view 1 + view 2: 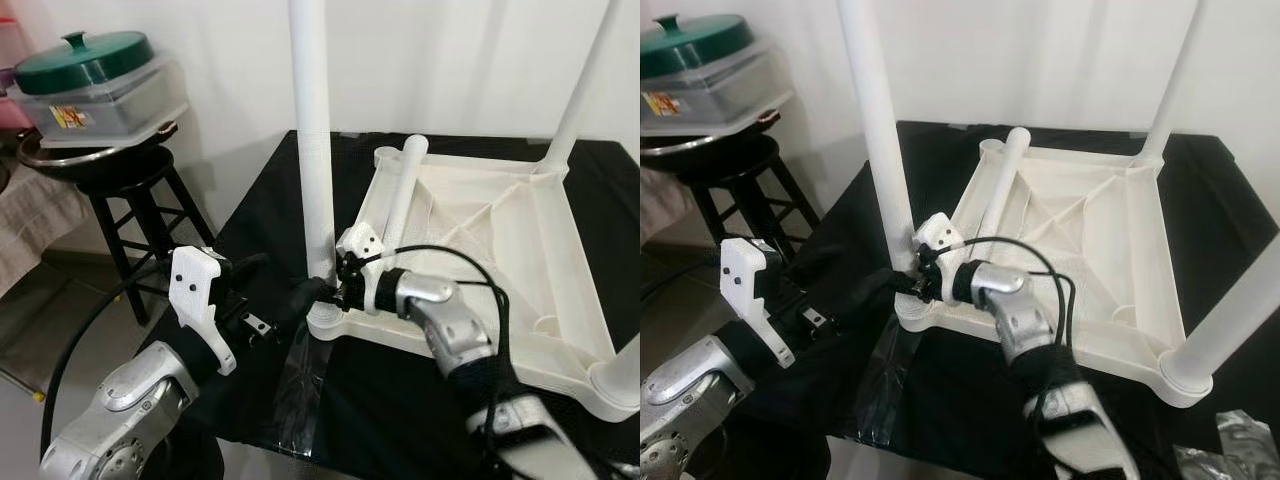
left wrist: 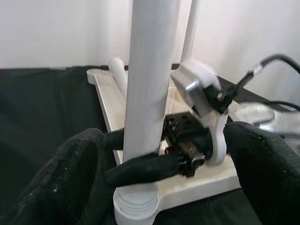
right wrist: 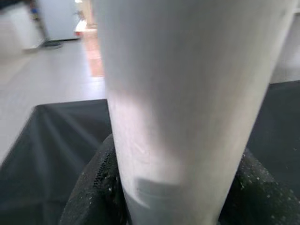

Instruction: Building children table

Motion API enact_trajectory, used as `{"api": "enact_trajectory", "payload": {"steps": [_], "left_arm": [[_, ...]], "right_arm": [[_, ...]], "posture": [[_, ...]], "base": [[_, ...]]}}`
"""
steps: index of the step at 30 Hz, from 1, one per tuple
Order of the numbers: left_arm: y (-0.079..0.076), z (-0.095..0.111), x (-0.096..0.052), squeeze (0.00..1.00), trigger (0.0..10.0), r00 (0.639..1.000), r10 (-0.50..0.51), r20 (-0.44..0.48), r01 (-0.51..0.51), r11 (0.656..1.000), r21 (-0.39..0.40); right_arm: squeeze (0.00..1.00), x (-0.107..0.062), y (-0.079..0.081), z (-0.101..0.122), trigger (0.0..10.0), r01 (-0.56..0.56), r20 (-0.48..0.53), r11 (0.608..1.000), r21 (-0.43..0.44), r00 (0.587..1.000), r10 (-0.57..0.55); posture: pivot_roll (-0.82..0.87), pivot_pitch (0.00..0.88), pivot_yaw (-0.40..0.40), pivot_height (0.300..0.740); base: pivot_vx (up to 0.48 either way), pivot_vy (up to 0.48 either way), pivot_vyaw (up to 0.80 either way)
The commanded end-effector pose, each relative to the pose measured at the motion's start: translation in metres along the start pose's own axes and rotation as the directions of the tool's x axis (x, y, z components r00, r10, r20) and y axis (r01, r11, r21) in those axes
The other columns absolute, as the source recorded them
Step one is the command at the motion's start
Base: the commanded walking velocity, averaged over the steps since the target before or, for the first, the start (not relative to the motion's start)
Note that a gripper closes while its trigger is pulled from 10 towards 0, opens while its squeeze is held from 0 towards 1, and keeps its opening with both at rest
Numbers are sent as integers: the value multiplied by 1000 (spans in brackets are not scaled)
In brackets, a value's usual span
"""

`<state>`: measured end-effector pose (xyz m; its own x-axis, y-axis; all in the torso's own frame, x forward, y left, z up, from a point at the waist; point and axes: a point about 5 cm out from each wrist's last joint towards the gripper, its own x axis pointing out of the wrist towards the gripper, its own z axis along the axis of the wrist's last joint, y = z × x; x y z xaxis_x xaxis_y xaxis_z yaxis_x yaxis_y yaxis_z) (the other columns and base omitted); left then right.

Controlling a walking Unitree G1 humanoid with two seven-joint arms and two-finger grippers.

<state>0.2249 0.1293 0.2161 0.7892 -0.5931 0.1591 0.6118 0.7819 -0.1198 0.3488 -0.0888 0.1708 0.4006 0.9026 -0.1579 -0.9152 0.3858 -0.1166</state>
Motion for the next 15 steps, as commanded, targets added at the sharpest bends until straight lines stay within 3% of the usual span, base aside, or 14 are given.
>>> {"api": "enact_trajectory", "payload": {"steps": [1,8,15], "left_arm": [[1,-4,-1,0,10000,1000,-3,-17,2,1000,-8],[9,-19,-7,0,10000,996,46,-72,-46,999,0],[9,-38,-13,0,10000,988,69,-136,-69,998,5]], "right_arm": [[0,8,3,21,0,-112,60,990,-83,991,117],[0,3,-6,30,0,-274,36,960,-64,960,276],[0,0,-12,26,0,-273,-19,959,-73,962,273]], "posture": [[38,0,64,740],[41,0,53,740],[38,0,40,740]], "base": [[0,0,0],[0,0,0],[0,0,0]]}}
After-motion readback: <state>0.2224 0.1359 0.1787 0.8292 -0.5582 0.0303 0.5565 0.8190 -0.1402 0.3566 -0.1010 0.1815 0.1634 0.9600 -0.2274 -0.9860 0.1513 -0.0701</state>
